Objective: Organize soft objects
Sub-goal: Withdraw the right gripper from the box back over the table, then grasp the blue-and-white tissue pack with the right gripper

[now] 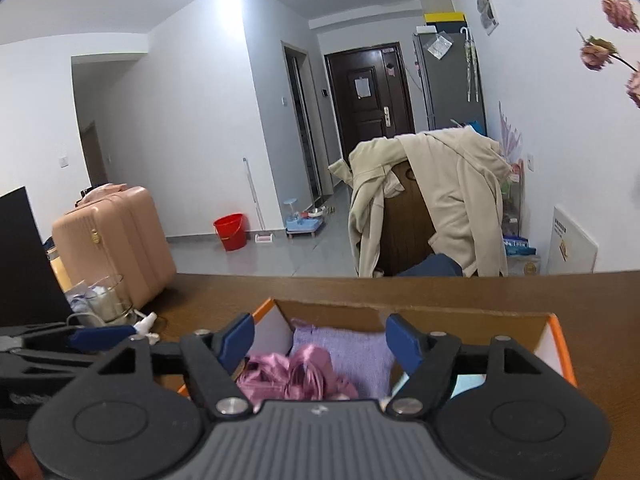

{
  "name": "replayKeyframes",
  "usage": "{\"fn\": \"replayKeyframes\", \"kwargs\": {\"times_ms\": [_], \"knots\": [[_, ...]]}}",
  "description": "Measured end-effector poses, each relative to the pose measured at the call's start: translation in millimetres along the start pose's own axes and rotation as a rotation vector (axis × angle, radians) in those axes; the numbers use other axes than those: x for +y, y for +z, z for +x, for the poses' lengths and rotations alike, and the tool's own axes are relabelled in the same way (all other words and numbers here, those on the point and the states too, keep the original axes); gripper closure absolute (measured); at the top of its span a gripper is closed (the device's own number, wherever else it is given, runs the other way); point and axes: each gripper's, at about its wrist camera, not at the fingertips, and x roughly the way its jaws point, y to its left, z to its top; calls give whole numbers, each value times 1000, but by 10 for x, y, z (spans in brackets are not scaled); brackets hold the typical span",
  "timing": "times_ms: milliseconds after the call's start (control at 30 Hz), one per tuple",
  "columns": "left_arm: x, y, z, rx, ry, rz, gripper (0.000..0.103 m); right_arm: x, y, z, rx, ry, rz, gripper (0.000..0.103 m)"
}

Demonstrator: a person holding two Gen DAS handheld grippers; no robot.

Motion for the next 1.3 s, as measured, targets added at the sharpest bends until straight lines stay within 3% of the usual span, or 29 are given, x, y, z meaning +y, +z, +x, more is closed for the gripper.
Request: {"fn": "replayKeyframes", "kwargs": {"times_ms": [133, 333, 433, 667, 933, 1033, 1133, 1300], "knots": [[-27, -184, -513, -58, -10, -3, 21, -33, -90, -489, -35, -34, 17, 16], [-55, -558, -1179, -107, -36, -4, 15, 91, -469, -1246, -69, -63, 19, 15], [-46, -760, -1438, -129, -59, 2, 11, 273, -761, -1571, -85, -63, -12, 10], [119, -1151, -1783, -104, -50, -16, 8, 637, -1391, -1979, -93, -17, 12, 9], [274, -1366, -1838, -75, -30, -39, 6, 878, -1811, -2101, -43, -12, 15, 10], [324, -1407, -1826, -78, -57, -74, 6, 940, -1806, -1996, 2, -47, -13, 12], [342, -1400, -1762, -67, -27, -70, 6, 935, -1819, -1968, -22, -44, 15, 12], [482, -1424, -1727, -85, -35, -131, 6, 991, -1811, -1606, 46, -51, 15, 17]]}}
